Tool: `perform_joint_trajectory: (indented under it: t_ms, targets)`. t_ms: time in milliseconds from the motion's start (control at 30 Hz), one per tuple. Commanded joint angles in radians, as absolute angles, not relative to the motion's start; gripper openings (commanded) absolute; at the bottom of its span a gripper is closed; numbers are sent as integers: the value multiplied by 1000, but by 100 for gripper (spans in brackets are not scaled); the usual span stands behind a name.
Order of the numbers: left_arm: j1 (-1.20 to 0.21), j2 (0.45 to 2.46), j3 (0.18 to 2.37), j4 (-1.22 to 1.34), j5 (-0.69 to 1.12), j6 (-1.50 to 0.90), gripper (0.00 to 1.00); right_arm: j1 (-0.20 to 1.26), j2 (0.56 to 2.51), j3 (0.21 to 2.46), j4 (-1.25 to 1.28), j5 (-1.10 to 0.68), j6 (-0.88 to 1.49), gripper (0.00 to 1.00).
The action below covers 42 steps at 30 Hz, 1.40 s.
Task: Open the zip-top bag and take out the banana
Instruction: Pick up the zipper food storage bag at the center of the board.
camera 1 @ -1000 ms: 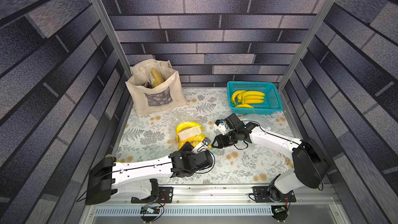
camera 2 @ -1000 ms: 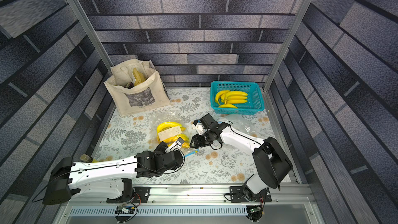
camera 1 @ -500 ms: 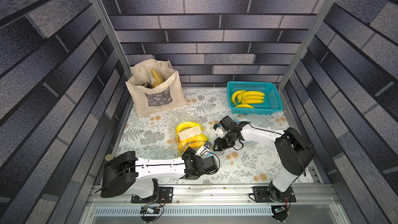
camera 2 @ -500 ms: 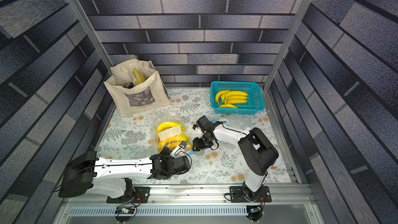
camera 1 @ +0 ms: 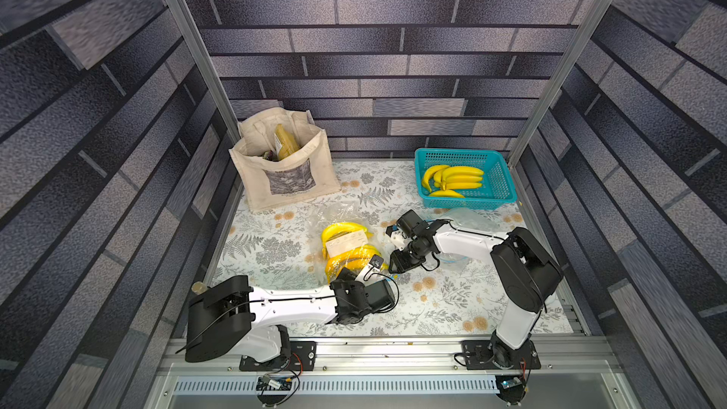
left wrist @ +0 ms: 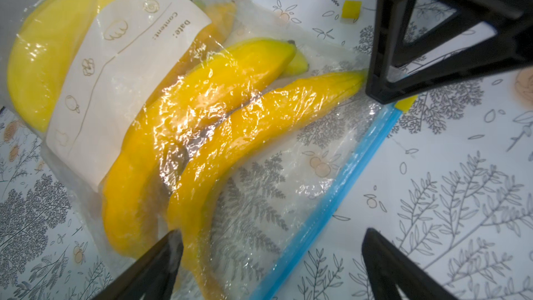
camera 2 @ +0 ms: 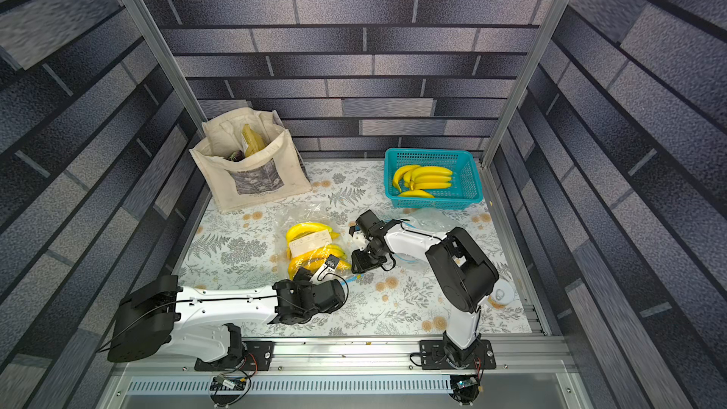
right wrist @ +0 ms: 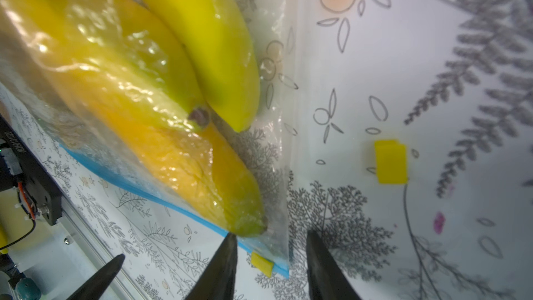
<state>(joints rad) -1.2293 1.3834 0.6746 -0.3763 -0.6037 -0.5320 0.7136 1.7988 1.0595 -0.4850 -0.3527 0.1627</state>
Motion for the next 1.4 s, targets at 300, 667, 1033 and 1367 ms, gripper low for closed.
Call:
perform_joint_trajectory:
  t_ms: [300,667,1033,1367]
  targets:
    - [-1225,1486,660,-292,-567,-519,97,719,1854,1032,-535,-448,138,23]
    - [-1260,1475,638,-225,-592,-448,97,718,1811,1056,-569,-643,219,0]
    - [-1332,1343,567,-149,-596,-314,95,718,1766,1138,-673,-732,261,0]
    - [-1305,1395,596,-181,-645,-310,80,718,1741,1132,-700,-768,251,0]
